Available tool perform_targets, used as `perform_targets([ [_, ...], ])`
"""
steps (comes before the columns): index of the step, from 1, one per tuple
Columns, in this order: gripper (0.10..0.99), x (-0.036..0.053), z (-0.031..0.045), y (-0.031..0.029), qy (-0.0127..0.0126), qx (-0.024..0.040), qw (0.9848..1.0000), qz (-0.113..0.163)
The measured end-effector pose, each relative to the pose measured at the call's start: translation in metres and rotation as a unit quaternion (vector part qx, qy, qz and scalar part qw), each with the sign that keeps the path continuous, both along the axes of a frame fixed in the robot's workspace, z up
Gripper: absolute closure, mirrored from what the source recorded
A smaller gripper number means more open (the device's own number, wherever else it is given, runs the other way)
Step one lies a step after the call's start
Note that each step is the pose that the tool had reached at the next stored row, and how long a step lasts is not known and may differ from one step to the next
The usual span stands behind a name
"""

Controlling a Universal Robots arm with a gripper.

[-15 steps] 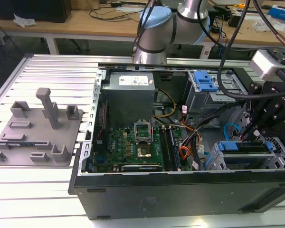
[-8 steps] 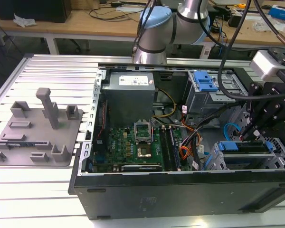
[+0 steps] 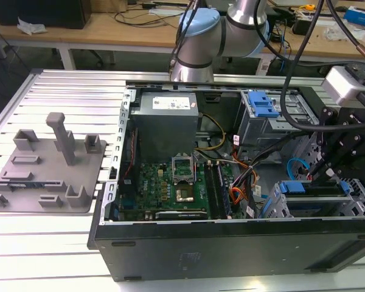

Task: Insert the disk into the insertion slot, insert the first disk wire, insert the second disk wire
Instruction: 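Insert the second disk wire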

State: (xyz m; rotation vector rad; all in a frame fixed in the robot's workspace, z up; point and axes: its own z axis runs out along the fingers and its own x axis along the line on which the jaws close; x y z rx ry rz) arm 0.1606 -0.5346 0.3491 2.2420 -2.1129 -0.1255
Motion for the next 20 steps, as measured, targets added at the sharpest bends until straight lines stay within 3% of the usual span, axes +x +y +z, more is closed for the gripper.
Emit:
perform_targets([
  [5, 0.925, 0.0001, 0.0000, 0.0000, -0.0005, 0.0035, 1.0000, 0.000],
  [20, 0.925, 0.0024, -0.0003, -0.0014, -0.0005, 0.0036, 1.0000, 0.000],
])
